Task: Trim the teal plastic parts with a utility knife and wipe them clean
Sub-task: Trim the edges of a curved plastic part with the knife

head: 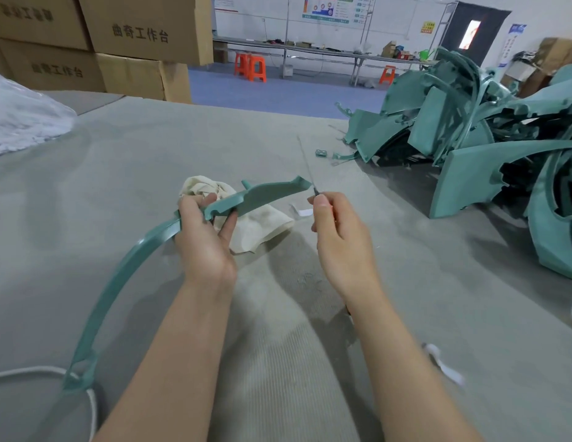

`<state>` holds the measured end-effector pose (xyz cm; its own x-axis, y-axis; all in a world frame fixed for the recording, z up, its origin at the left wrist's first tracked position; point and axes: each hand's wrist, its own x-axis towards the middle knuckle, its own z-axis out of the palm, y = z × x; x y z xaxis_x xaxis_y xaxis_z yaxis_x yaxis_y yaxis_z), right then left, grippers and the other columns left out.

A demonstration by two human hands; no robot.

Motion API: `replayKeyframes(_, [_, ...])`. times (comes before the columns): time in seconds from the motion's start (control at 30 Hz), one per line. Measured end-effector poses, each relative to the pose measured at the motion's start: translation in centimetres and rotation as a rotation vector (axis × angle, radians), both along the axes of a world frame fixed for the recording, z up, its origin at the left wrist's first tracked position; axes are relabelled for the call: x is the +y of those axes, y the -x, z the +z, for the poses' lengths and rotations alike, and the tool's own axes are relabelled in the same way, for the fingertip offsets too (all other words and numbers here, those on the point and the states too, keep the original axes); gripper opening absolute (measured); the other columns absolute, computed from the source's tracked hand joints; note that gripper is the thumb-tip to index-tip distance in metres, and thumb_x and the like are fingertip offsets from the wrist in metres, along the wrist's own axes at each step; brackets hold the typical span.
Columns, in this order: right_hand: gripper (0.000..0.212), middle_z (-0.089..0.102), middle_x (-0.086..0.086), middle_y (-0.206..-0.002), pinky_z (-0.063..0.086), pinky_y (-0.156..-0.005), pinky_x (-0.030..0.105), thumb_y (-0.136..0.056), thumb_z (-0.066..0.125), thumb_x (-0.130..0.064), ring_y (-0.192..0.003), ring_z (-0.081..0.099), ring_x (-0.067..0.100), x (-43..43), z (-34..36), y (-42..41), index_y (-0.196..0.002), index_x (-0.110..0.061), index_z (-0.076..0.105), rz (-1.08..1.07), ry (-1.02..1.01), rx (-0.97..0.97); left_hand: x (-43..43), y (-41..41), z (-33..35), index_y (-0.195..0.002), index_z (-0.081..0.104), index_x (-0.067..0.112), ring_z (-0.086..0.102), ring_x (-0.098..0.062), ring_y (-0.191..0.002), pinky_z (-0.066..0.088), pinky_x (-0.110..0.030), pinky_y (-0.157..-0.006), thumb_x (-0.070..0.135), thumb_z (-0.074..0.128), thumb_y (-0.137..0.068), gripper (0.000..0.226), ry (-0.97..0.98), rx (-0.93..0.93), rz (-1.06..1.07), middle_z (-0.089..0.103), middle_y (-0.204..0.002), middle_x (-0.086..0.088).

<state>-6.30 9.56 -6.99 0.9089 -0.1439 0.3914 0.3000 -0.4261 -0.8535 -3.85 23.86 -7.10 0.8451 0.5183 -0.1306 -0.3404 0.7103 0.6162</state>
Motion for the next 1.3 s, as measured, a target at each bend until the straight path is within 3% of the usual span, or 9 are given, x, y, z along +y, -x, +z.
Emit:
replayKeyframes(0.23, [0.020, 0.057, -0.011, -0.069, 0.039, -0.059, 0.010, -0.100, 0.042, -0.039, -0.074, 0.058, 0.005, 0.0, -0.4, 0.0, -0.094, -0.030, 0.058, -0.012, 0.073, 0.001, 0.0, -0.2, 0.0, -0.072, 0.052, 0.014, 0.060, -0.011, -0.081, 0.057, -0.034, -0.085, 0.011, 0.046, -0.089, 0.018, -0.007, -0.010, 0.037, 0.053, -0.095, -0.005])
replayKeyframes(0.37, [0.022, 0.053, -0.012, -0.064, 0.037, -0.057, 0.009, -0.100, 0.043, -0.040, -0.067, 0.056, 0.001, -0.1, -0.5, -0.2, -0.093, -0.027, 0.060, -0.036, 0.093, 0.011, 0.1, -0.1, -0.2, -0.075, 0.054, 0.014, 0.062, -0.007, -0.074, 0.057, -0.027, -0.074, 0.013, 0.046, -0.091, 0.018, -0.027, -0.009, 0.063, 0.056, -0.094, -0.003])
replayKeyframes(0.6, [0.025, 0.044, -0.011, -0.057, 0.034, -0.052, 0.012, -0.100, 0.044, -0.038, -0.057, 0.046, -0.001, -0.7, -0.7, -0.6, -0.084, -0.026, 0.059, -0.069, 0.122, 0.057, 0.4, 0.1, -0.1, -0.072, 0.055, 0.015, 0.062, -0.015, -0.084, 0.054, -0.023, -0.063, 0.015, 0.044, -0.090, 0.021, -0.063, -0.006, 0.101, 0.063, -0.099, -0.004])
replayKeyframes(0.7, [0.032, 0.047, -0.008, -0.059, 0.031, -0.052, 0.019, -0.101, 0.043, -0.038, -0.060, 0.046, 0.006, -1.3, -0.9, -0.8, -0.072, -0.026, 0.051, -0.082, 0.204, 0.129, 0.6, 0.1, -0.1, -0.072, 0.049, 0.013, 0.064, -0.017, -0.093, 0.057, -0.028, -0.067, 0.013, 0.042, -0.091, 0.021, 0.020, -0.043, 0.075, 0.063, -0.101, -0.010])
replayKeyframes(0.8, [0.033, 0.055, -0.004, -0.067, 0.041, -0.060, 0.026, -0.101, 0.042, -0.038, -0.070, 0.054, 0.020, -1.7, -0.9, -1.0, -0.076, -0.020, 0.055, -0.102, 0.213, 0.170, 0.7, 0.1, -0.1, -0.074, 0.047, 0.013, 0.063, -0.016, -0.097, 0.058, -0.030, -0.070, 0.013, 0.041, -0.092, 0.018, 0.017, -0.030, 0.060, 0.063, -0.102, -0.010])
replayKeyframes(0.9, [0.034, 0.061, 0.005, -0.072, 0.051, -0.056, 0.028, -0.104, 0.038, -0.034, -0.060, 0.060, 0.020, -2.1, 0.0, -0.9, -0.084, -0.017, 0.059, -0.105, -0.016, 0.171, 0.7, 0.1, -0.2, -0.076, 0.045, 0.013, 0.062, -0.016, -0.101, 0.058, -0.034, -0.080, 0.013, 0.040, -0.092, 0.017, 0.042, -0.025, 0.050, 0.063, -0.096, -0.008])
replayKeyframes(1.03, [0.041, 0.059, 0.003, -0.053, 0.044, -0.043, 0.020, -0.105, 0.034, -0.033, -0.043, 0.053, 0.011, -2.5, 0.9, -0.3, -0.083, -0.012, 0.060, 0.045, -0.404, 0.266, 0.7, 0.1, -0.2, -0.073, 0.045, 0.014, 0.060, -0.016, -0.093, 0.056, -0.037, -0.088, 0.012, 0.040, -0.091, 0.019, 0.028, -0.018, 0.036, 0.060, -0.096, -0.006])
replayKeyframes(1.3, [0.042, 0.056, 0.004, -0.051, 0.041, -0.041, 0.021, -0.105, 0.035, -0.036, -0.039, 0.048, 0.014, -1.4, 1.3, 0.5, -0.081, -0.009, 0.058, 0.252, -0.509, 0.416, 0.5, 0.1, 0.0, -0.069, 0.045, 0.013, 0.064, -0.012, -0.086, 0.058, -0.033, -0.077, 0.011, 0.041, -0.091, 0.023, 0.082, -0.037, 0.029, 0.061, -0.082, -0.002])
